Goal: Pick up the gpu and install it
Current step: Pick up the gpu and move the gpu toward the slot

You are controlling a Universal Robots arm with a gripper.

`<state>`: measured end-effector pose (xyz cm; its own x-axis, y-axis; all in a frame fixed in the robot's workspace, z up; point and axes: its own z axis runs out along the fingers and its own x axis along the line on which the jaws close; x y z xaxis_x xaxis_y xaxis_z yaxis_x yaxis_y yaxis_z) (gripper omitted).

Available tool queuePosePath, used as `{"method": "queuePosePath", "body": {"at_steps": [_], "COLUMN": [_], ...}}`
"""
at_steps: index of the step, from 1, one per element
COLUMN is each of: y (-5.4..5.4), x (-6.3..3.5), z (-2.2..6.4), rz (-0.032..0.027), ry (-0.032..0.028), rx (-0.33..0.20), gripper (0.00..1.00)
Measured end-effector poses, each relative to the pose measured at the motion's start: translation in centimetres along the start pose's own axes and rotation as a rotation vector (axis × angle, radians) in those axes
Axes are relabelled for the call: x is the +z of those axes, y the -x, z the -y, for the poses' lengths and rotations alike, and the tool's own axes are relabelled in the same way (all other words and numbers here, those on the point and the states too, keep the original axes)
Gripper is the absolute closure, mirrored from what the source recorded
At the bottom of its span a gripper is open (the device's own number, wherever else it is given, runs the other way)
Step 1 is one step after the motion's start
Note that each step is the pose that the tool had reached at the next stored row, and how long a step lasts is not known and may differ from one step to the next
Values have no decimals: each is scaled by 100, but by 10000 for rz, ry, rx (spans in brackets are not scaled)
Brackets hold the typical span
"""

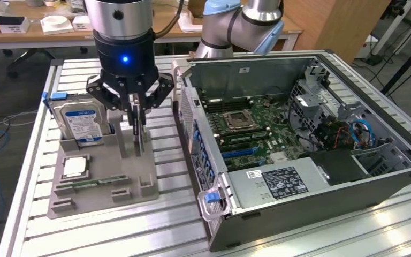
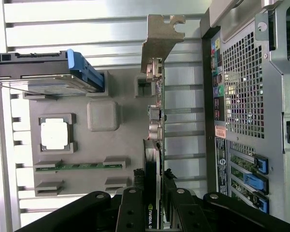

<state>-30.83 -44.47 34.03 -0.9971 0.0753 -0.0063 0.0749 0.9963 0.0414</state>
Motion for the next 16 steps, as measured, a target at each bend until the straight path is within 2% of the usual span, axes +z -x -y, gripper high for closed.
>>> {"method": "queuePosePath", "body": {"at_steps": [9,16], "y": [0,1], "x": [-31,-112], "z": [-1,-5], "rz": [0,0], "ry": [1,0], "rx": [1,0], "gripper": [74,74]}}
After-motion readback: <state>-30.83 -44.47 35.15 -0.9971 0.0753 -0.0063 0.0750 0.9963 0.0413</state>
